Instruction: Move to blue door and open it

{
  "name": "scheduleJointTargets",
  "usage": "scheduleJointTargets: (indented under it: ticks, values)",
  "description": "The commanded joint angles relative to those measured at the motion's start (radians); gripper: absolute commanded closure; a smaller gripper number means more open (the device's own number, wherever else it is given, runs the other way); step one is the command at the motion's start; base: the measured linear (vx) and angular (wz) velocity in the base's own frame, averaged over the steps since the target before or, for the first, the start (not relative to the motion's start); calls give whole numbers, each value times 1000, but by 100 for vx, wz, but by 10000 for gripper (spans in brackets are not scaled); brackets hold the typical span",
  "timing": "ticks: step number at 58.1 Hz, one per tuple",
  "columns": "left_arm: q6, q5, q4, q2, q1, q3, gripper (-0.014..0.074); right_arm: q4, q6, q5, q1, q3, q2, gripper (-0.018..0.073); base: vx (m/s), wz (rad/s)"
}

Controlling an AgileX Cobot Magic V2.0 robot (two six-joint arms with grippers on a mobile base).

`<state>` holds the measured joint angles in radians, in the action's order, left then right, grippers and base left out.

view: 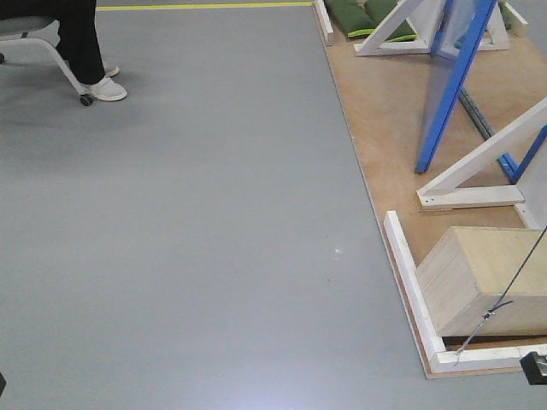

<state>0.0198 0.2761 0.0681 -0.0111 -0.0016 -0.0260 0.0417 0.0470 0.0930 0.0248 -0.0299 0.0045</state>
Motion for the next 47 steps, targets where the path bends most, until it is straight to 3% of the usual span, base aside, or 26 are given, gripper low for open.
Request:
scheduleJointTargets:
  ticks: [1,47]
  values:
    - [7,-84,-2,-12,-6,26,524,0,-4,-83,-7,-2,10,547,0,0]
    - [7,-84,-2,-12,-6,26,524,0,-4,-83,-7,-2,10,547,0,0]
